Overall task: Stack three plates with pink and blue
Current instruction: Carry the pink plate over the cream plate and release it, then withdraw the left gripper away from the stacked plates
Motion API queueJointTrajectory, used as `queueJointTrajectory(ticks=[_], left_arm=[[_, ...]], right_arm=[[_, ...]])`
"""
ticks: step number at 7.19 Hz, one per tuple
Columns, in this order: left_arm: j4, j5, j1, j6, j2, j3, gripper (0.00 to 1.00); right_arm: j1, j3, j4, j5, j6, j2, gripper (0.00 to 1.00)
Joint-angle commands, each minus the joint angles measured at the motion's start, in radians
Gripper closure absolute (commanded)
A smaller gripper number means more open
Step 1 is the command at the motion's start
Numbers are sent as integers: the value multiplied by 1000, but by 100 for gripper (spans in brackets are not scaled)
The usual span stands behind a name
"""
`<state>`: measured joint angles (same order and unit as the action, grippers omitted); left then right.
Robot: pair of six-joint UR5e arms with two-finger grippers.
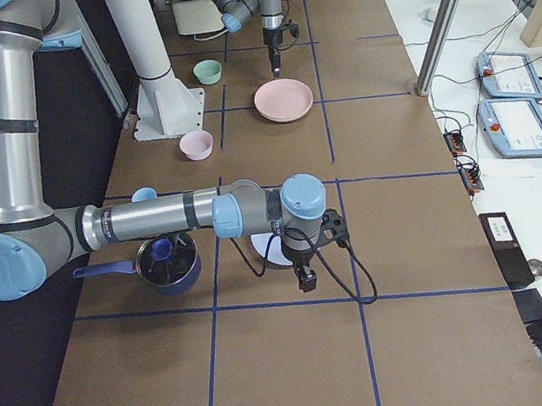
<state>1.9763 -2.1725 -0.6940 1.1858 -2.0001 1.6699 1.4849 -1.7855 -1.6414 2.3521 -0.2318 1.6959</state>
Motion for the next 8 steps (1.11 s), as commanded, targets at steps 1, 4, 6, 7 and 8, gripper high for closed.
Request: queueJointTrajectory(ticks=[1,4,6,7,8], left_arm=[[-215,-76,-176,-463,210,173,0],[-399,-95,-523,-1069,580,335,0],[-479,-225,-819,-1318,665,259,0],[-537,-230,-913,-1442,693,240,0],[-554,-234,-959,-1454,748,246,0]], right_arm=[[0,-2,0,24,0,-10,0],[-2,-2,0,24,0,-13,0],[-2,-2,0,26,23,-18,0],[-5,-2,0,29,84,-27,0],[-27,-9,33,47,180,-27,0]])
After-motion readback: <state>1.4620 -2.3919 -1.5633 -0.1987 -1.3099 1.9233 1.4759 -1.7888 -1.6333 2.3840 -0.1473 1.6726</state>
